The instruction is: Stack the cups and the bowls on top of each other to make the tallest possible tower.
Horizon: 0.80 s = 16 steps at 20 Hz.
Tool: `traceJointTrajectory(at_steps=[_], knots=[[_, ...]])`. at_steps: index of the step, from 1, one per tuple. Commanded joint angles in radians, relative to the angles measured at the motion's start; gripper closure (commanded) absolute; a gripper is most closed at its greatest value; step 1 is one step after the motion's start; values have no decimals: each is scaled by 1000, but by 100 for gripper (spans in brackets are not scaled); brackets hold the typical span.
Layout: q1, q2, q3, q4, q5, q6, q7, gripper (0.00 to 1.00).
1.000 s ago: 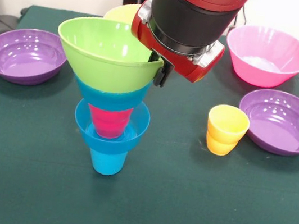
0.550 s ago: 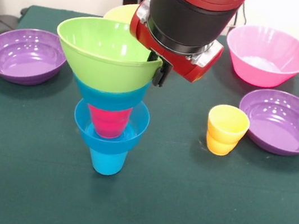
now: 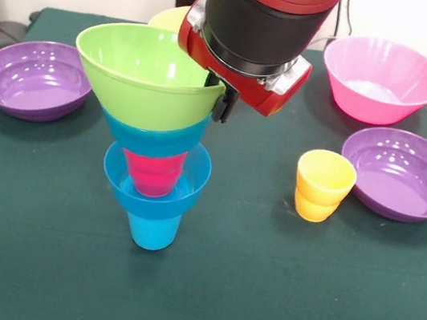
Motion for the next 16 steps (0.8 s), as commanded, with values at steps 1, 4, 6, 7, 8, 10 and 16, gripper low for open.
traceJointTrajectory(at_steps=[1,4,6,7,8,10,16], knots=[[-14,23,64,51,-22,3,-301,100],[-13,23,64,52,-21,3,-297,100],[-12,23,64,52,-21,3,-295,100],[-12,23,64,52,-21,5,-295,100],[-12,24,65,51,-21,5,-295,100],[-11,25,65,47,-22,9,-296,100],[-11,25,65,49,-22,8,-295,100]])
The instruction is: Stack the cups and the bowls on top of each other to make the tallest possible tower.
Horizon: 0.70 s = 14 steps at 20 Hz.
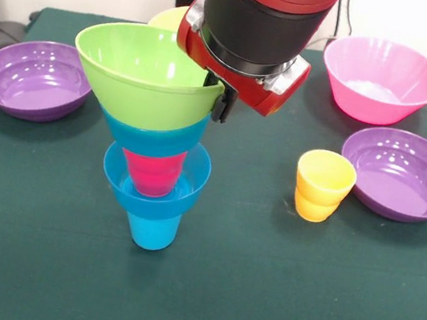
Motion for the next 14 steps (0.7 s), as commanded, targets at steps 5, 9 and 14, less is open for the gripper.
traceJointTrajectory(at_steps=[5,9,14], knots=[[-11,28,66,42,-23,13,-298,100],[-10,29,66,40,-25,15,-300,100],[-10,27,65,43,-26,11,-302,100]])
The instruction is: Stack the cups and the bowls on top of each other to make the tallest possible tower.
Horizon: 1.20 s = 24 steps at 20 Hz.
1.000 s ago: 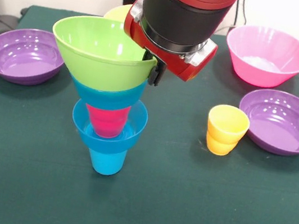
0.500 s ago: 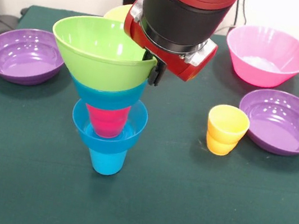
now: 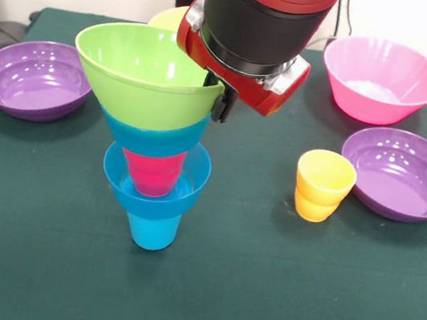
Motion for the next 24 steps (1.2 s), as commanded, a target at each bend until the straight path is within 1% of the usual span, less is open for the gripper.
traceJointTrajectory(at_steps=[1,12,23,24], knots=[[-10,26,65,45,-25,11,-301,100],[-10,15,58,69,-22,-12,-292,100],[-12,15,58,71,-21,-14,-295,100],[-12,15,57,70,-23,-14,-296,0]])
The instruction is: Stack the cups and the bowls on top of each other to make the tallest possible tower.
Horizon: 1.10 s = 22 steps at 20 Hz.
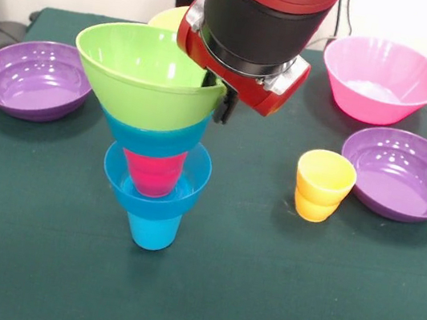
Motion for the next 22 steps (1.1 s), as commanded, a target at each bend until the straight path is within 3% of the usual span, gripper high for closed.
traceJointTrajectory(at_steps=[1,22], knots=[[-12,13,57,71,-22,-14,-296,0],[-14,11,56,70,-23,0,-305,0]])
